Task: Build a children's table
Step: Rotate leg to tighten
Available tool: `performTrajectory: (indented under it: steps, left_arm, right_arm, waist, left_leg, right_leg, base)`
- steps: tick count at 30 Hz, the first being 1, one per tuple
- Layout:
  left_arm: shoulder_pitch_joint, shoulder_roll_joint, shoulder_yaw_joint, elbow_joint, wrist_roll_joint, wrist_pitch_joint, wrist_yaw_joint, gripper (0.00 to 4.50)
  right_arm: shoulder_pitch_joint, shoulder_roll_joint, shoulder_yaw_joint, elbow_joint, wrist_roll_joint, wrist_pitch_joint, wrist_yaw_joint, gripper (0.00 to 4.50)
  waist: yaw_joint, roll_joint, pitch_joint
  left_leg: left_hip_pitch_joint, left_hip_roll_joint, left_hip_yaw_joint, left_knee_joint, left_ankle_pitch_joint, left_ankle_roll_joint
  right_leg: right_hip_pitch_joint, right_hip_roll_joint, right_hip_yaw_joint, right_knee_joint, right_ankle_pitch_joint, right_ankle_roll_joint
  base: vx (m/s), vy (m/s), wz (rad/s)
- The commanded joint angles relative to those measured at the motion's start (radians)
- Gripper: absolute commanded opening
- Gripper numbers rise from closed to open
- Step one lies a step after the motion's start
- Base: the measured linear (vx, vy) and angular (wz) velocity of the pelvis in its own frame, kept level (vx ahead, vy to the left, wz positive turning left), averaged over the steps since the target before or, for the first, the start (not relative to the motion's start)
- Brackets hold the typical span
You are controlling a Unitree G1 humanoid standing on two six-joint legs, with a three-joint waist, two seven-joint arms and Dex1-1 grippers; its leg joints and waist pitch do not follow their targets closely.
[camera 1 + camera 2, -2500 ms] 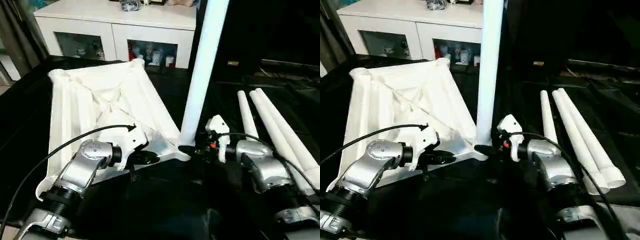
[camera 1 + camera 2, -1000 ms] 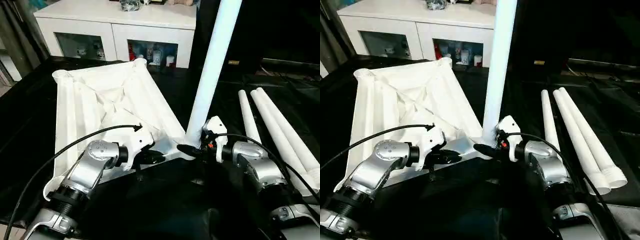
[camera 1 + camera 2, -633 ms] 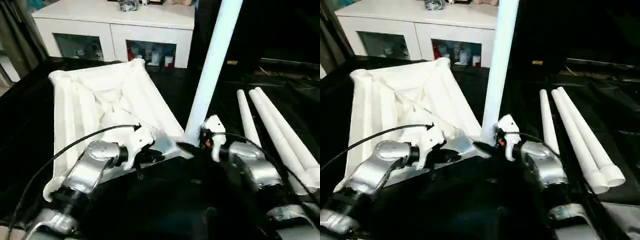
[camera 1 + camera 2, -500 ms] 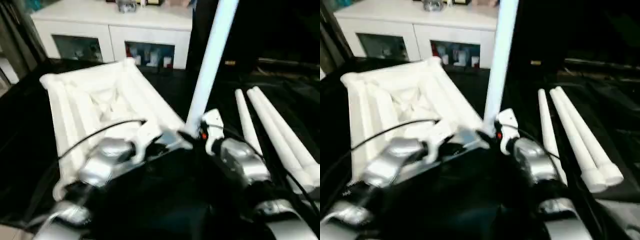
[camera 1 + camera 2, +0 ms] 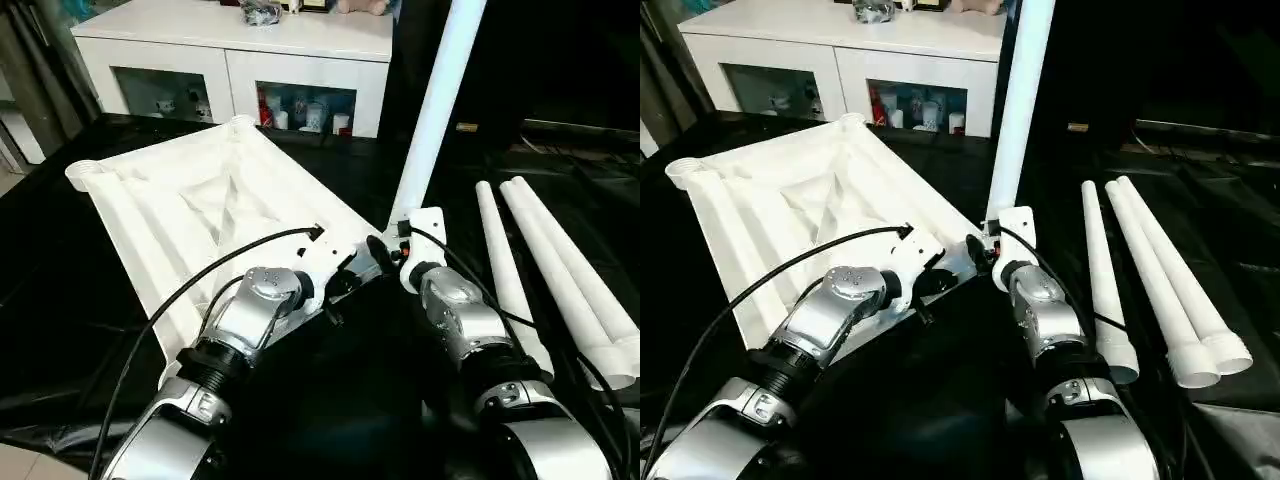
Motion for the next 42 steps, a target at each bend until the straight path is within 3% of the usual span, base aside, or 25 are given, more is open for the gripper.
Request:
performTrajectory:
  steps: [1,2,3,5,7,8,10,14,19,22,23,24,25,26,28,30,32,36,38,39,40,42]
  left_arm:
    - [0.002,-0.008,0.015,-0.015,-0.018,-0.11,0.031,0.0]
    - [0.003,-0.01,0.017,-0.02,-0.022,-0.131,0.029,0.0]
    - [0.007,-0.013,0.027,-0.033,-0.03,-0.137,0.027,0.45]
    - [0.022,-0.013,0.05,-0.089,-0.062,-0.15,-0.004,0.45]
    - [0.035,-0.004,0.063,-0.133,-0.081,-0.159,-0.028,0.77]
    - [0.044,0.007,0.069,-0.155,-0.081,-0.154,-0.026,0.77]
    - [0.055,0.021,0.081,-0.178,-0.087,-0.154,-0.026,0.88]
    - [0.078,0.056,0.11,-0.227,-0.097,-0.149,-0.023,1.22]
    - [0.112,0.193,0.244,-0.297,-0.086,-0.128,0.063,1.7]
    - [0.113,0.229,0.279,-0.291,-0.071,-0.116,0.102,1.99]
    - [0.113,0.271,0.318,-0.277,-0.051,-0.099,0.147,2.14]
    - [0.116,0.285,0.326,-0.275,-0.047,-0.094,0.151,2.21]
    - [0.124,0.322,0.346,-0.27,-0.036,-0.077,0.161,1.78]
    - [0.134,0.353,0.363,-0.269,-0.027,-0.057,0.167,1.73]
    - [0.152,0.398,0.378,-0.268,-0.011,-0.029,0.172,1.74]
    - [0.172,0.437,0.376,-0.262,0.006,0.0,0.17,1.36]
    - [0.181,0.469,0.346,-0.216,0.042,0.007,0.188,1.29]
    - [0.178,0.488,0.308,-0.156,0.081,-0.027,0.195,0.83]
    - [0.178,0.497,0.276,-0.13,0.095,-0.055,0.171,0.82]
    - [0.179,0.498,0.27,-0.128,0.097,-0.059,0.163,0.54]
    - [0.179,0.499,0.267,-0.127,0.097,-0.06,0.16,0.43]
    - [0.169,0.5,0.231,-0.107,0.115,-0.081,0.12,0.37]
  right_arm:
    - [0.027,-0.005,0.017,-0.022,0.002,0.002,0.037,3.84]
    - [0.032,-0.012,0.016,-0.039,0.004,0.0,0.05,3.84]
    - [0.045,-0.021,0.017,-0.071,0.008,0.001,0.077,3.89]
    - [0.095,-0.056,0.021,-0.181,0.038,0.026,0.166,3.89]
    - [0.136,-0.09,0.031,-0.255,0.048,0.032,0.227,3.89]
    - [0.157,-0.111,0.037,-0.285,0.05,0.03,0.254,3.89]
    - [0.176,-0.131,0.038,-0.31,0.053,0.028,0.276,3.89]
    - [0.21,-0.168,0.036,-0.354,0.062,0.022,0.311,3.89]
    - [0.269,-0.239,0.003,-0.444,0.084,0.026,0.369,3.89]
    - [0.285,-0.254,-0.006,-0.469,0.095,0.04,0.388,3.89]
    - [0.302,-0.273,-0.008,-0.493,0.106,0.052,0.418,3.89]
    - [0.31,-0.281,-0.003,-0.503,0.11,0.058,0.436,3.89]
    - [0.331,-0.306,0.015,-0.532,0.12,0.076,0.489,3.89]
    - [0.351,-0.328,0.033,-0.558,0.13,0.092,0.537,3.89]
    - [0.377,-0.358,0.063,-0.593,0.138,0.114,0.599,3.7]
    - [0.391,-0.372,0.094,-0.612,0.137,0.127,0.634,3.52]
    - [0.378,-0.346,0.125,-0.603,0.119,0.148,0.621,3.4]
    - [0.362,-0.313,0.17,-0.577,0.067,0.158,0.591,3.06]
    - [0.351,-0.286,0.191,-0.561,0.044,0.172,0.553,3.01]
    - [0.349,-0.281,0.194,-0.559,0.04,0.176,0.545,2.69]
    - [0.347,-0.279,0.195,-0.558,0.039,0.178,0.54,2.64]
    - [0.313,-0.226,0.192,-0.512,0.022,0.198,0.46,2.51]
  waist:
    - [-0.001,-0.014,-0.06]
    - [-0.002,-0.014,-0.06]
    - [0.0,-0.015,-0.062]
    - [0.006,-0.015,-0.062]
    - [0.011,-0.011,-0.07]
    - [0.004,-0.01,-0.069]
    - [0.0,-0.016,-0.067]
    - [-0.003,-0.015,-0.064]
    - [-0.004,-0.01,-0.06]
    - [-0.004,-0.011,-0.058]
    - [-0.005,-0.021,-0.058]
    - [-0.001,-0.017,-0.058]
    - [0.002,-0.014,-0.058]
    - [0.002,-0.019,-0.059]
    - [0.003,-0.016,-0.06]
    - [0.001,-0.019,-0.058]
    - [0.001,-0.013,-0.057]
    - [0.001,-0.013,-0.056]
    - [0.003,-0.013,-0.057]
    - [0.003,-0.012,-0.057]
    - [0.006,-0.011,-0.057]
    - [0.006,-0.012,-0.058]
  left_leg:
    - [0.008,0.023,-0.005,-0.067,-0.214,0.028]
    - [0.008,0.023,-0.005,-0.067,-0.208,0.032]
    - [0.008,0.024,-0.004,-0.066,-0.197,0.033]
    - [0.005,0.023,-0.003,-0.063,-0.181,0.047]
    - [0.002,0.03,-0.006,-0.062,-0.142,0.056]
    - [0.0,0.031,-0.007,-0.061,-0.125,0.062]
    - [-0.004,0.027,-0.005,-0.06,-0.128,0.067]
    - [-0.001,0.025,-0.001,-0.058,-0.142,0.07]
    - [0.009,0.027,-0.003,-0.062,-0.196,0.047]
    - [0.009,0.026,-0.004,-0.064,-0.202,0.042]
    - [0.007,0.026,-0.003,-0.064,-0.203,0.043]
    - [0.008,0.025,-0.004,-0.063,-0.201,0.045]
    - [0.008,0.026,-0.005,-0.063,-0.198,0.049]
    - [0.007,0.027,-0.004,-0.063,-0.194,0.052]
    - [0.005,0.026,-0.006,-0.061,-0.171,0.06]
    - [0.002,0.024,-0.005,-0.061,-0.163,0.067]
    - [0.006,0.026,-0.006,-0.063,-0.181,0.059]
    - [0.009,0.028,-0.009,-0.067,-0.219,0.035]
    - [0.01,0.026,-0.01,-0.068,-0.22,0.023]
    - [0.011,0.028,-0.01,-0.069,-0.224,0.02]
    - [0.014,0.03,-0.01,-0.069,-0.226,0.017]
    - [0.01,0.029,-0.01,-0.069,-0.213,0.014]
  right_leg:
    - [0.045,-0.08,0.047,-0.093,-0.306,-0.14]
    - [0.045,-0.078,0.048,-0.091,-0.295,-0.142]
    - [0.045,-0.079,0.048,-0.088,-0.279,-0.147]
    - [0.048,-0.078,0.049,-0.087,-0.244,-0.148]
    - [0.055,-0.08,0.048,-0.076,-0.16,-0.167]
    - [0.053,-0.076,0.046,-0.068,-0.103,-0.191]
    - [0.056,-0.074,0.044,-0.066,-0.084,-0.2]
    - [0.055,-0.075,0.047,-0.073,-0.124,-0.197]
    - [0.047,-0.07,0.045,-0.081,-0.217,-0.167]
    - [0.044,-0.068,0.045,-0.083,-0.24,-0.156]
    - [0.045,-0.066,0.045,-0.082,-0.237,-0.154]
    - [0.044,-0.067,0.045,-0.079,-0.238,-0.153]
    - [0.044,-0.068,0.045,-0.079,-0.238,-0.149]
    - [0.045,-0.068,0.046,-0.079,-0.234,-0.146]
    - [0.047,-0.066,0.045,-0.072,-0.192,-0.148]
    - [0.046,-0.066,0.045,-0.072,-0.185,-0.153]
    - [0.04,-0.07,0.045,-0.077,-0.224,-0.163]
    - [0.038,-0.072,0.046,-0.08,-0.271,-0.154]
    - [0.036,-0.074,0.048,-0.08,-0.268,-0.15]
    - [0.036,-0.074,0.048,-0.08,-0.264,-0.152]
    - [0.034,-0.075,0.049,-0.08,-0.249,-0.158]
    - [0.039,-0.075,0.05,-0.075,-0.218,-0.166]
  base:
    - [0.0,0.0,0.0]
    - [0.0,0.0,0.0]
    - [0.0,0.0,0.0]
    - [0.0,0.0,0.0]
    - [0.0,0.0,0.0]
    - [0.0,0.0,0.0]
    - [0.0,0.0,0.0]
    - [0.0,0.0,0.0]
    - [0.0,0.0,0.0]
    - [0.0,0.0,0.0]
    - [0.0,0.0,0.0]
    - [0.0,0.0,0.0]
    - [0.0,0.0,0.0]
    - [0.0,0.0,0.0]
    - [0.0,0.0,0.0]
    - [0.0,0.0,0.0]
    - [0.0,0.0,0.0]
    - [0.0,0.0,0.0]
    - [0.0,0.0,0.0]
    - [0.0,0.0,0.0]
    - [0.0,0.0,0.0]
    - [0.0,0.0,0.0]
